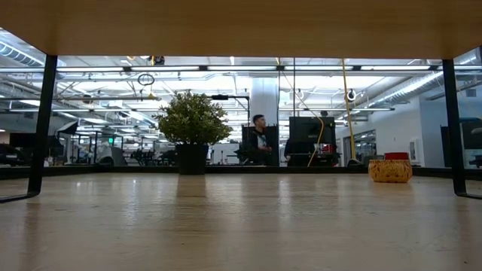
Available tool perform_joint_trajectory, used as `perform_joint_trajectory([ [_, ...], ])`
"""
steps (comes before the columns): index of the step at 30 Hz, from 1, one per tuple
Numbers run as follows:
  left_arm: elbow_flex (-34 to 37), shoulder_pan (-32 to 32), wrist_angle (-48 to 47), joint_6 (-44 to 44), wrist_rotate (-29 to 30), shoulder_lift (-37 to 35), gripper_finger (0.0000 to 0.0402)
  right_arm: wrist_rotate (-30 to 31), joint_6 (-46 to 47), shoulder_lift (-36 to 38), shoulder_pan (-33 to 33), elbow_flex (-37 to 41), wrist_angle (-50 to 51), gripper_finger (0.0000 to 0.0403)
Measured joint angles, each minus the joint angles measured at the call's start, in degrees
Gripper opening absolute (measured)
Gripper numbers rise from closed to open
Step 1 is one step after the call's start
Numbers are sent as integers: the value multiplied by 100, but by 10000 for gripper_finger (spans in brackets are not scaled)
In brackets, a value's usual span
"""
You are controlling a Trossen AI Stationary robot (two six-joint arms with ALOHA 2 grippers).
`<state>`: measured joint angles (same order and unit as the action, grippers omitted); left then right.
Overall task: Pick & Place candle stick holders
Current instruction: Put the gold candle holder on the shelf
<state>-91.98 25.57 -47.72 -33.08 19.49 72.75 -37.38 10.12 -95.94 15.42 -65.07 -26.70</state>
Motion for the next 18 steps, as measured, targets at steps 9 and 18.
perform_joint_trajectory([
  [9,0,-3,105,100,6,0,3,1258,-292,551,-26,438,-2,145],
  [18,0,-3,129,102,4,0,3,1211,-23,391,-45,394,-42,14],
])
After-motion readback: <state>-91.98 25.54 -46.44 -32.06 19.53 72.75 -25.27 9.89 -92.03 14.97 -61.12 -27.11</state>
